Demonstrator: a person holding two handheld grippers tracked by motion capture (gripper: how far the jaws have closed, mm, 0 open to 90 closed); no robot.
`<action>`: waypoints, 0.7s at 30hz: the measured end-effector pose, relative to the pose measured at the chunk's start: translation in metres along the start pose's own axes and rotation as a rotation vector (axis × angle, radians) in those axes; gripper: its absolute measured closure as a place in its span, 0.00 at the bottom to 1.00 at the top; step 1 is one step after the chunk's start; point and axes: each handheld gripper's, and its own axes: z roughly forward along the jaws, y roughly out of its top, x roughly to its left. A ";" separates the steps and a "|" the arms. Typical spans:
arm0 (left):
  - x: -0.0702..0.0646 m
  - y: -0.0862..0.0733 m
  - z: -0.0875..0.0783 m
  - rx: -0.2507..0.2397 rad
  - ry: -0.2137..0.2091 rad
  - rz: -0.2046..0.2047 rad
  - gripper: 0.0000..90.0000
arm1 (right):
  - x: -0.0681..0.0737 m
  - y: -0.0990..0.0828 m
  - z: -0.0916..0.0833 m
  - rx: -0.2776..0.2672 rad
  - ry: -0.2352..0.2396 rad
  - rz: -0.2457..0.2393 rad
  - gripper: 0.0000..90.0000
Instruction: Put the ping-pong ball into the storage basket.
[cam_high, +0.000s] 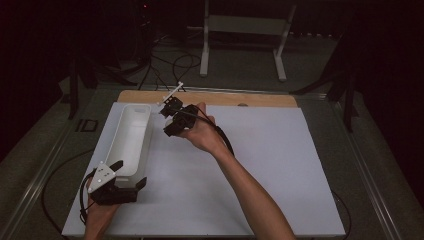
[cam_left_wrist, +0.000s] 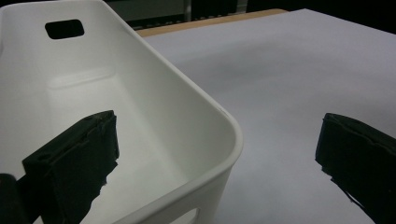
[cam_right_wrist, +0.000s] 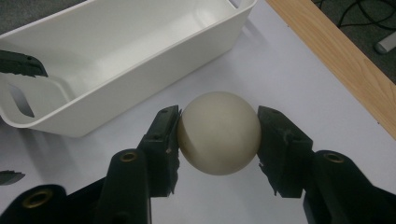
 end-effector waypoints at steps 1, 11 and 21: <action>0.000 0.000 0.000 0.000 0.000 0.000 0.00 | 0.000 0.000 0.000 0.000 0.000 0.000 0.56; 0.000 0.000 0.000 -0.001 0.000 -0.001 0.00 | 0.000 0.002 0.001 -0.018 0.012 0.007 0.56; 0.000 0.000 0.000 0.000 -0.001 0.000 0.00 | 0.001 0.004 0.004 -0.021 0.020 0.008 0.56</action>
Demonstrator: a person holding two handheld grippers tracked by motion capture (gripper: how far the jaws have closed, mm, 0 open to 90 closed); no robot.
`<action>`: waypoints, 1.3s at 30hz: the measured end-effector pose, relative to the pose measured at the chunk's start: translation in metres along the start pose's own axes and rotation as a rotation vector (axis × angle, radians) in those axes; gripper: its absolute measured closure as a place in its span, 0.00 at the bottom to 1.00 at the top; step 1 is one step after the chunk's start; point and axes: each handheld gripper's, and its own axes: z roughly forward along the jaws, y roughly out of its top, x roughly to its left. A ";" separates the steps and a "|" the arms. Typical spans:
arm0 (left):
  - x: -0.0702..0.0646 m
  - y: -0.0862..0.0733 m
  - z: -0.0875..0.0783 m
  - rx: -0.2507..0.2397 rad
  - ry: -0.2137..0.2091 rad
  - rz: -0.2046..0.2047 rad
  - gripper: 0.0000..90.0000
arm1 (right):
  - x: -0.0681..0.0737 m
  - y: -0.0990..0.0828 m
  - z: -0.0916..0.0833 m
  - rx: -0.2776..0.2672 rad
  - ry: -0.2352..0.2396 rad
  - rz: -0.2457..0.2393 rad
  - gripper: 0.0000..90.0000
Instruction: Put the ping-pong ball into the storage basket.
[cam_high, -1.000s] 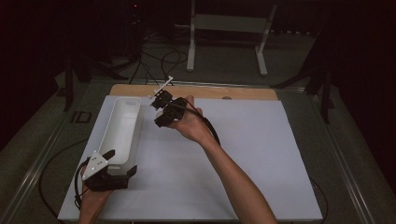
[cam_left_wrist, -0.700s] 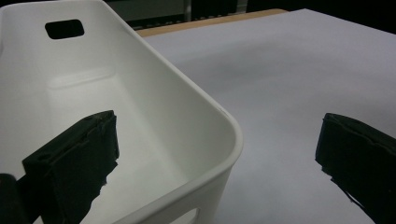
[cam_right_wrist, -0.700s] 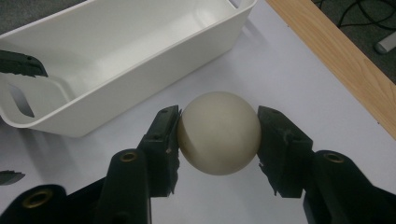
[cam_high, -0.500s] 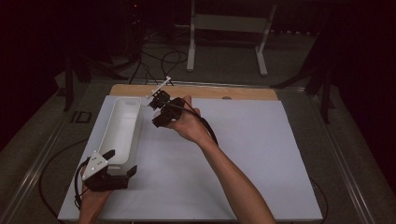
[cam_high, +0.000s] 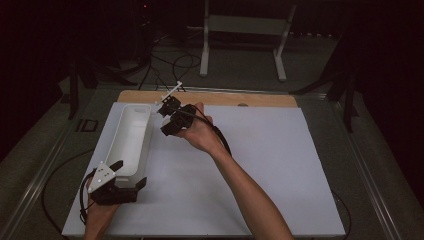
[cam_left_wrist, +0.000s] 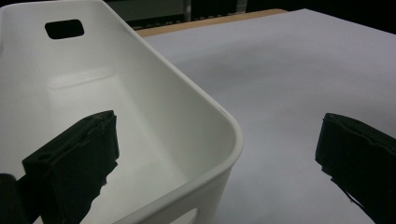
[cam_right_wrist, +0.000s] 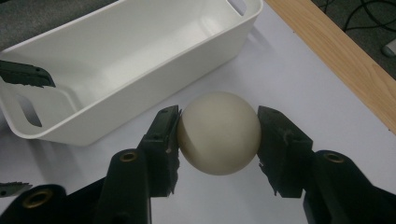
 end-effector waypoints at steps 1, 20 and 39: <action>0.000 0.000 0.000 0.000 0.000 0.000 0.00 | 0.000 0.000 0.000 -0.005 0.001 -0.001 0.56; 0.000 0.000 0.000 0.000 0.001 0.000 0.00 | 0.005 0.005 0.004 -0.020 0.012 0.001 0.56; 0.000 0.000 0.000 -0.001 0.000 -0.001 0.00 | 0.013 0.012 0.008 -0.027 0.022 -0.013 0.56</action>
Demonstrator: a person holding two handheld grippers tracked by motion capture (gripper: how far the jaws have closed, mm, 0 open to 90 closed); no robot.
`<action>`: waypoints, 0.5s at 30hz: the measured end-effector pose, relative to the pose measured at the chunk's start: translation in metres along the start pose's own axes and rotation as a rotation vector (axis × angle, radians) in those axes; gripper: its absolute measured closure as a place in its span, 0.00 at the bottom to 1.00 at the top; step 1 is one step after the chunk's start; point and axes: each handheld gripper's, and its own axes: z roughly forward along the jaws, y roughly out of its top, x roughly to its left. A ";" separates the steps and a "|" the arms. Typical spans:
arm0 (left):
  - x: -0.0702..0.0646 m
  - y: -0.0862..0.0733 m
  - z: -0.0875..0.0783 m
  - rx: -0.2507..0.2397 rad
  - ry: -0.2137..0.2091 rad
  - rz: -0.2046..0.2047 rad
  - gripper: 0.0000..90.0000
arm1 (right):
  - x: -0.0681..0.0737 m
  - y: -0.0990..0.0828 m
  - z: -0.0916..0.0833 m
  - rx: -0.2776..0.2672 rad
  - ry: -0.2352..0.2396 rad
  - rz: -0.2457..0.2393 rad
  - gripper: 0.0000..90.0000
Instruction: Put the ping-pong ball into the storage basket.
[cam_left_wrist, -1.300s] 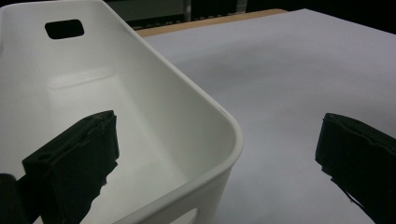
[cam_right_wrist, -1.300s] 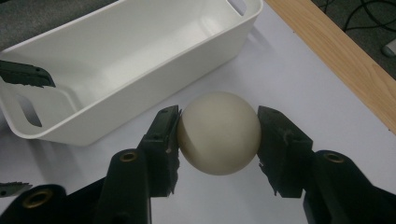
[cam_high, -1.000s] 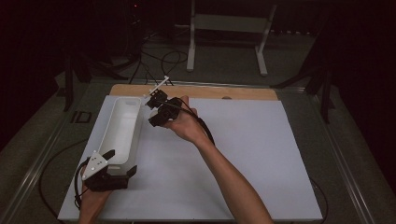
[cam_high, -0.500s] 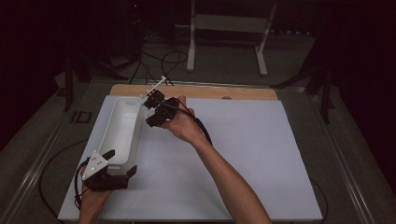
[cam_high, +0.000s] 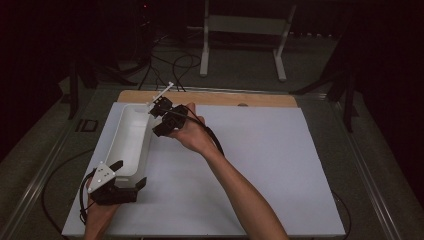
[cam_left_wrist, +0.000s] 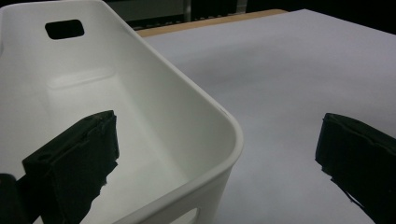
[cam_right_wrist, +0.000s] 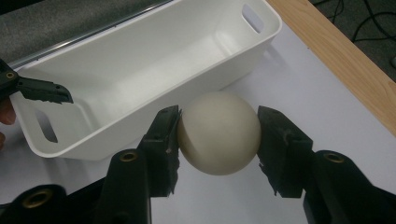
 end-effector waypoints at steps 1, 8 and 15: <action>0.000 0.000 0.000 0.000 0.000 0.000 0.00 | 0.000 0.000 0.000 0.000 0.002 -0.001 0.56; 0.000 0.000 0.000 0.000 0.000 0.001 0.00 | 0.003 0.001 0.002 0.000 0.005 -0.002 0.56; 0.000 0.000 0.000 -0.001 0.000 0.000 0.00 | 0.006 0.003 0.004 0.001 0.011 -0.006 0.56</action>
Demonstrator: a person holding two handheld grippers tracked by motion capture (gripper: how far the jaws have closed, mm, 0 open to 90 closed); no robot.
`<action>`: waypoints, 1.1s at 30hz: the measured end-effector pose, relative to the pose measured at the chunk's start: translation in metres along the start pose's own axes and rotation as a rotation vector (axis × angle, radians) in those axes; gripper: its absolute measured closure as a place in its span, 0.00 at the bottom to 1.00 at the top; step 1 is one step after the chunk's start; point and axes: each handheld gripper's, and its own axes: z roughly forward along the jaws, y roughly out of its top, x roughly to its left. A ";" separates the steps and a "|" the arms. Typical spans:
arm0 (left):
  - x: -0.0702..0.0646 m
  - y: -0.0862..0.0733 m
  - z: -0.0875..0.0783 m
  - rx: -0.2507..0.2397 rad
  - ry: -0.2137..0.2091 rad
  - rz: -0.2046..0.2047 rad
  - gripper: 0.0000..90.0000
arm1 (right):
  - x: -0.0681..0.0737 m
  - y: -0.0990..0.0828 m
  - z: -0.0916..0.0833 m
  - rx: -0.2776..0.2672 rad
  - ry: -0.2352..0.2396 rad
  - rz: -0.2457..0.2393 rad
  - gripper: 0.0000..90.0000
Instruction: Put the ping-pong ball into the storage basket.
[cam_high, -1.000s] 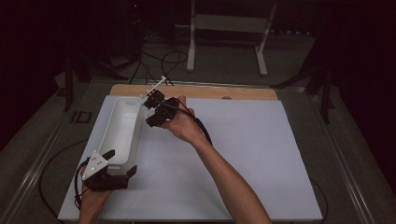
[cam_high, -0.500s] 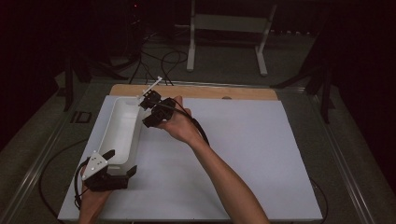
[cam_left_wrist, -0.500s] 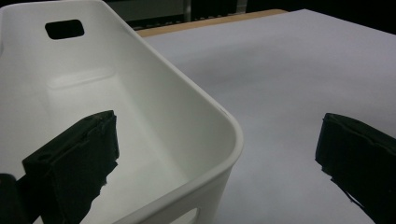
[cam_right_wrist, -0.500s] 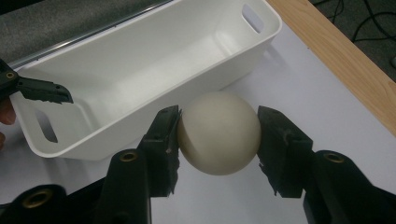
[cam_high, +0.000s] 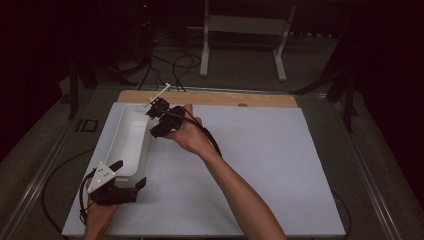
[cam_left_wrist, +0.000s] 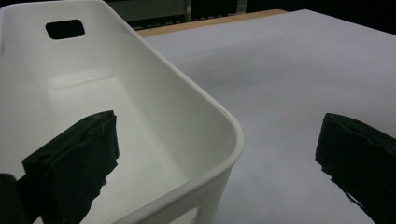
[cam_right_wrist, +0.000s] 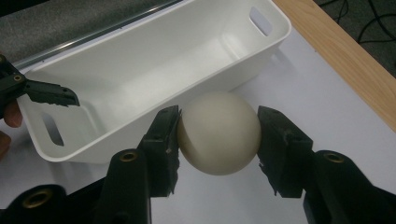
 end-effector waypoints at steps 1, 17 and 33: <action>0.000 0.000 0.000 0.000 0.000 0.000 0.00 | 0.001 0.000 0.001 -0.001 0.000 0.000 0.56; 0.000 0.000 0.000 0.001 0.001 0.001 0.00 | 0.004 0.003 0.007 -0.003 0.010 -0.001 0.56; 0.000 0.000 0.000 0.001 0.001 -0.001 0.00 | 0.009 0.006 0.012 -0.006 0.023 -0.008 0.56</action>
